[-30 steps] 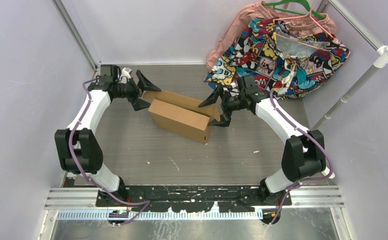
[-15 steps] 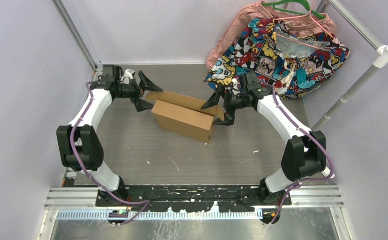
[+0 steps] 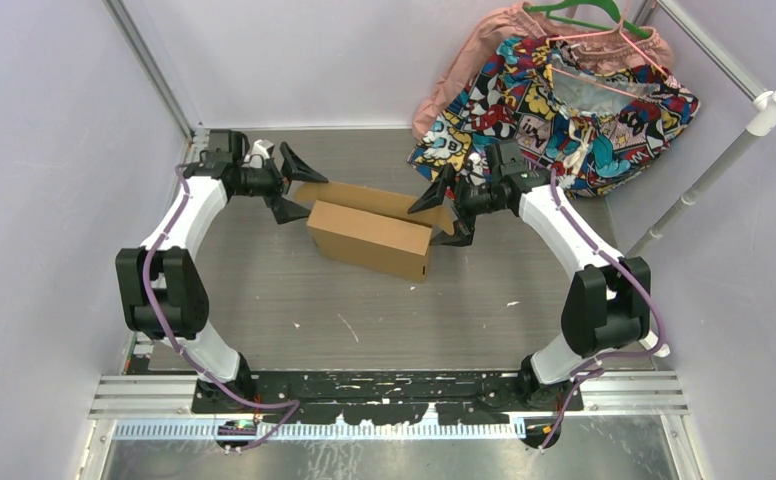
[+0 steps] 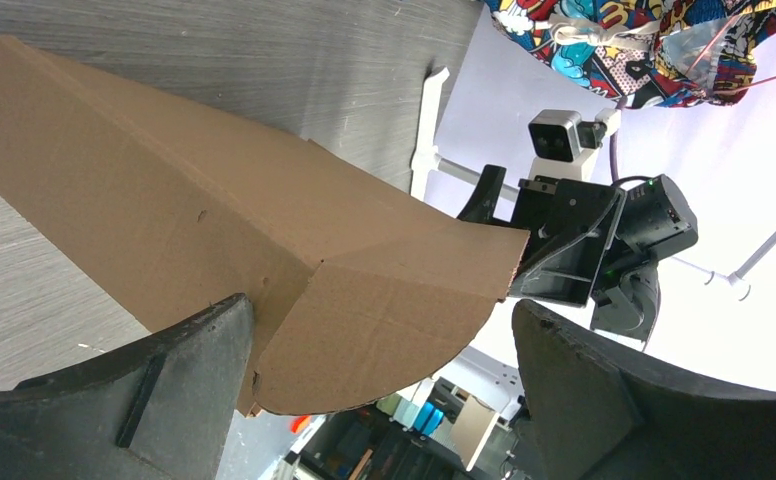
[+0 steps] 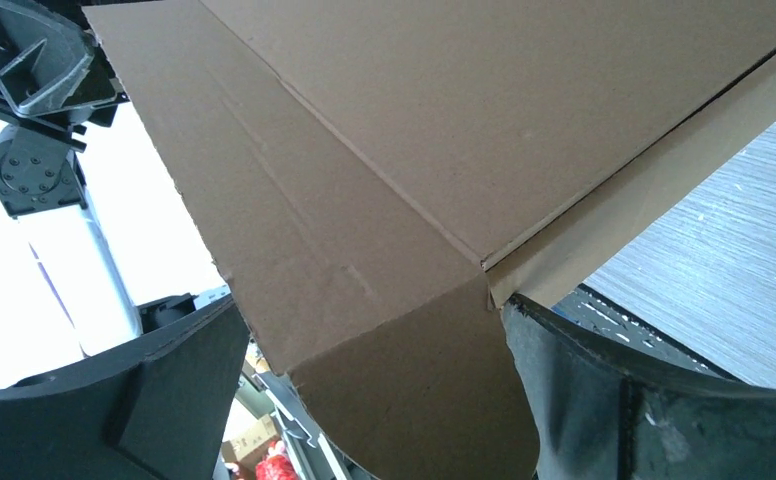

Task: Fold the paper box
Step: Close the paper box at the center of the board.

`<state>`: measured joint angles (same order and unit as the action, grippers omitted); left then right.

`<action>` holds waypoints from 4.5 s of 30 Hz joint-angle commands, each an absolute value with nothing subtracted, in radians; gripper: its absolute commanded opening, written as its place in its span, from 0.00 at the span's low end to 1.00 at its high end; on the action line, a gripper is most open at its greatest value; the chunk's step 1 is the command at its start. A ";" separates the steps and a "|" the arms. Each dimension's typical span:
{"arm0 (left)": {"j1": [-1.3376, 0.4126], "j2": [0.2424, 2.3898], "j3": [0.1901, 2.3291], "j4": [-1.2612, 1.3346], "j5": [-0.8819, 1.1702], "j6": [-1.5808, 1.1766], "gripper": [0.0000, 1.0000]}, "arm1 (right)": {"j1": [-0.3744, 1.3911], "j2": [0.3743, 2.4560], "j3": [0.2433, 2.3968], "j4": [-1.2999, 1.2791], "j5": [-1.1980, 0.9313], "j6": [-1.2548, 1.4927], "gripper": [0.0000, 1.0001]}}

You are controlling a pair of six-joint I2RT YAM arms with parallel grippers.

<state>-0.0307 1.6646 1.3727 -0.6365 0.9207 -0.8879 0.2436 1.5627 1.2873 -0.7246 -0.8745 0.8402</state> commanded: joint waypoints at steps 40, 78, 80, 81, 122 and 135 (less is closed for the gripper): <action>-0.072 1.720 1.435 -0.660 1.052 -0.920 1.00 | 0.209 1.572 1.338 -0.708 -0.914 0.737 1.00; -0.072 1.720 1.424 -0.653 1.049 -0.919 1.00 | 0.196 1.524 1.402 -0.842 -0.787 0.623 1.00; -0.072 1.722 1.422 -0.653 1.048 -0.917 1.00 | 0.191 1.521 1.402 -0.836 -0.790 0.626 1.00; -0.072 1.722 1.422 -0.653 1.048 -0.917 1.00 | 0.189 1.520 1.403 -0.835 -0.791 0.626 1.00; -0.061 1.721 1.410 -0.644 1.060 -0.908 1.00 | 0.130 1.439 1.519 -0.959 -0.529 0.574 1.00; -0.057 1.729 1.386 -0.629 1.060 -0.900 1.00 | 0.129 1.603 1.821 -0.992 -0.292 0.559 1.00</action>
<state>-0.0624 1.7287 1.3994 -0.6437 1.0142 -0.9092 0.1287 1.5196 1.7405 -1.0004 -0.3641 0.5743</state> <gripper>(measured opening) 0.997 0.998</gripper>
